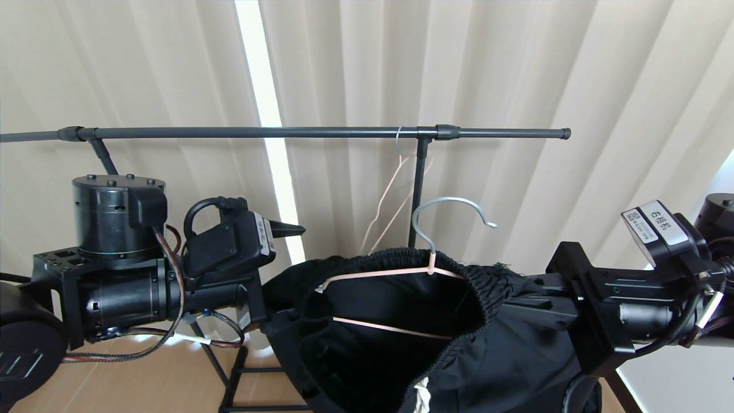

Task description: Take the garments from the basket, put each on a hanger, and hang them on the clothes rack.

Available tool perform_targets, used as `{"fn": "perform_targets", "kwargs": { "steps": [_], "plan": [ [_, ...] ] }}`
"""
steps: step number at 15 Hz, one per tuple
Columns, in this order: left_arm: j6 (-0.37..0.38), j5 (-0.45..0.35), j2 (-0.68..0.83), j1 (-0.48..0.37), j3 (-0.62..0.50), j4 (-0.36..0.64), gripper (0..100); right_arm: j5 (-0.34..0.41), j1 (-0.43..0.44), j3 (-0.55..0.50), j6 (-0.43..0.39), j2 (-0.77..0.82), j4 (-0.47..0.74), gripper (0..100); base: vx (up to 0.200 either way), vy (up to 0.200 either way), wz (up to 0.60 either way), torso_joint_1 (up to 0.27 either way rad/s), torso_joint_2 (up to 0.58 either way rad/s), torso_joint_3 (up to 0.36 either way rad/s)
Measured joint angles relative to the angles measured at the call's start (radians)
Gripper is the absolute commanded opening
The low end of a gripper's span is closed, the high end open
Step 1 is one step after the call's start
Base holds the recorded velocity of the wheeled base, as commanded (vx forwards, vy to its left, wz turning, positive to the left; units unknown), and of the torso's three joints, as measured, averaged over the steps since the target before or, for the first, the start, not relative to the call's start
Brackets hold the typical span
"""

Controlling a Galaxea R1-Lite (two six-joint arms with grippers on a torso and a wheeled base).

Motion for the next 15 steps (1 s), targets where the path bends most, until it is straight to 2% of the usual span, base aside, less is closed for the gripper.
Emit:
{"fn": "perform_targets", "kwargs": {
  "steps": [6,13,14,15],
  "plan": [
    [-0.103,0.003,0.037,-0.104,-0.044,0.000,100,0.002,0.000,0.001,0.000,0.001,0.000,0,0.000,0.000,0.00,0.000,0.00,0.000],
    [-0.129,0.014,0.077,-0.146,-0.051,0.001,100,0.001,0.000,0.001,0.000,-0.005,0.002,0,0.000,0.000,0.00,0.000,0.00,0.000],
    [-0.129,0.018,0.079,-0.149,-0.048,0.001,0,0.001,0.000,0.001,0.000,-0.005,0.001,0,0.000,0.000,0.00,0.000,0.00,0.000],
    [-0.130,0.019,0.079,-0.151,-0.047,0.001,0,0.001,0.001,0.002,0.000,-0.005,0.001,0,0.000,0.000,0.00,0.000,0.00,0.000]
  ]
}}
